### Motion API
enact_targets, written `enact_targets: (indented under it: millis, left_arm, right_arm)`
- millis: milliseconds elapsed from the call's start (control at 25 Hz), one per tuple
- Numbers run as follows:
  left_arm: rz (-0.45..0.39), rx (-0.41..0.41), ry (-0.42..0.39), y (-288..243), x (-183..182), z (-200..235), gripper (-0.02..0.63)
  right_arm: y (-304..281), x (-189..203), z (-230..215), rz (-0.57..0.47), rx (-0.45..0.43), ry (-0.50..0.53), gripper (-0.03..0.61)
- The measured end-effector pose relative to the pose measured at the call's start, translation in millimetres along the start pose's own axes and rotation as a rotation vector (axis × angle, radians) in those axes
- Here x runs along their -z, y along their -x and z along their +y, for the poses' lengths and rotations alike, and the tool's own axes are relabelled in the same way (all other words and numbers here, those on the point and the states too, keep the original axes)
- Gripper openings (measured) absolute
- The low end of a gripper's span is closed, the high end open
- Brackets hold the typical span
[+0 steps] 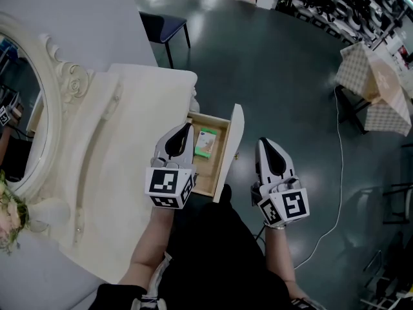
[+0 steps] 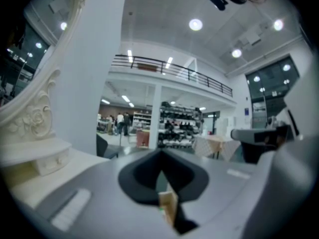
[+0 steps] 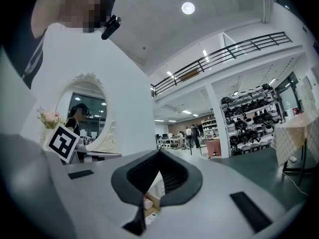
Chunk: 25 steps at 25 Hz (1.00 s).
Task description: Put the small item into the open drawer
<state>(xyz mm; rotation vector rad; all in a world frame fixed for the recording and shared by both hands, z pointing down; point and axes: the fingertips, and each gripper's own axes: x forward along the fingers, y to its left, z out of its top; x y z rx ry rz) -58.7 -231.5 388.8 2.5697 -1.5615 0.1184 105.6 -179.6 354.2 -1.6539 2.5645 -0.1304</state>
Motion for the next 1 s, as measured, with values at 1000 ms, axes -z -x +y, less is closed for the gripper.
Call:
enact_targets:
  millis: [1000]
  left_arm:
    - [-0.012,0.011,0.005,6.8,0.1,0.6,0.009]
  right_arm:
    - [6.5,4.2,3.7,0.005,0.021,0.022,-0.003]
